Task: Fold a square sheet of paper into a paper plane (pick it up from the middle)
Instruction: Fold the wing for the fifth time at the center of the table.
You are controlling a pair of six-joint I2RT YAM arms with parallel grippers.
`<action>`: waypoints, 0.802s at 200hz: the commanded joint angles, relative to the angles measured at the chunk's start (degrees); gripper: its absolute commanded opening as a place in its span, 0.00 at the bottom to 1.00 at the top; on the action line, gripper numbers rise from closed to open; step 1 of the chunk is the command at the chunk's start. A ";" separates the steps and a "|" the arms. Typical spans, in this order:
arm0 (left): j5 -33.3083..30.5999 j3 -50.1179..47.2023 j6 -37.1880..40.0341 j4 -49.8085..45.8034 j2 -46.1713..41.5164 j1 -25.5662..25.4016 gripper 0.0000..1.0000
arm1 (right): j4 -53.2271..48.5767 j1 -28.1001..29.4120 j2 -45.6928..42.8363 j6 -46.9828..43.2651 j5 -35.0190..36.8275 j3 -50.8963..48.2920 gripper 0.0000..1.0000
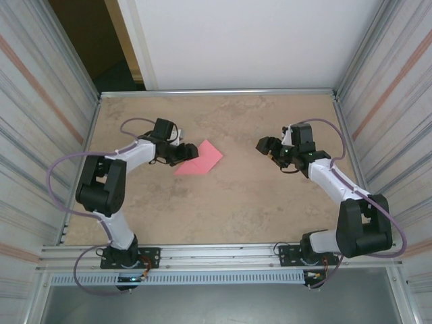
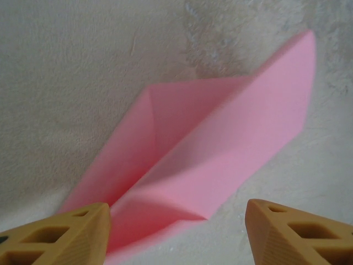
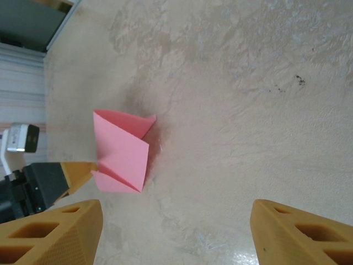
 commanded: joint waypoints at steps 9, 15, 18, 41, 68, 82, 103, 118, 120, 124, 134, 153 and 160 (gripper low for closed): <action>1.66 1.26 -1.09 1.32 2.02 0.13 0.66 | 1.15 1.22 1.27 1.77 0.23 0.76 0.70; 1.15 1.14 -1.21 1.48 2.29 0.11 0.66 | 1.25 1.51 1.46 1.77 0.26 0.82 0.70; 0.91 1.09 -1.25 1.49 2.33 0.08 0.66 | 1.28 1.58 1.59 1.83 0.29 0.88 0.70; -0.07 1.29 -2.20 1.30 2.91 0.42 0.65 | 1.80 2.29 2.36 2.12 0.17 1.05 0.70; -0.38 0.77 -2.33 1.00 0.44 0.46 0.65 | 2.07 3.18 2.93 2.47 0.12 1.23 0.70; -0.38 0.53 -2.24 0.24 -2.45 0.44 0.65 | 2.15 3.41 3.01 2.41 0.30 1.18 0.70; 0.32 -0.57 -2.81 -0.79 -7.32 0.48 0.66 | 2.42 3.74 3.28 2.64 0.28 1.23 0.70; 0.25 -2.87 -3.81 -1.09 -10.40 0.45 0.66 | 2.86 4.08 3.48 2.79 0.29 1.03 0.70; 0.21 -3.20 -3.98 -1.02 -10.76 0.49 0.66 | 2.95 4.15 3.56 2.82 0.29 1.04 0.70; 0.18 -4.03 -4.29 -0.89 -11.46 0.44 0.65 | 3.08 4.32 3.71 2.89 0.29 1.05 0.70; 0.55 -5.97 -5.34 -0.38 -13.01 0.43 0.65 | 3.43 4.60 4.06 2.94 0.27 1.17 0.70; 2.94 -9.67 -7.56 2.04 -14.99 -0.26 0.63 | 3.91 5.34 5.09 3.24 -0.03 1.55 0.70; 3.53 -10.57 -8.19 2.69 -15.32 -0.70 0.63 | 3.92 5.62 5.59 3.26 0.03 1.75 0.70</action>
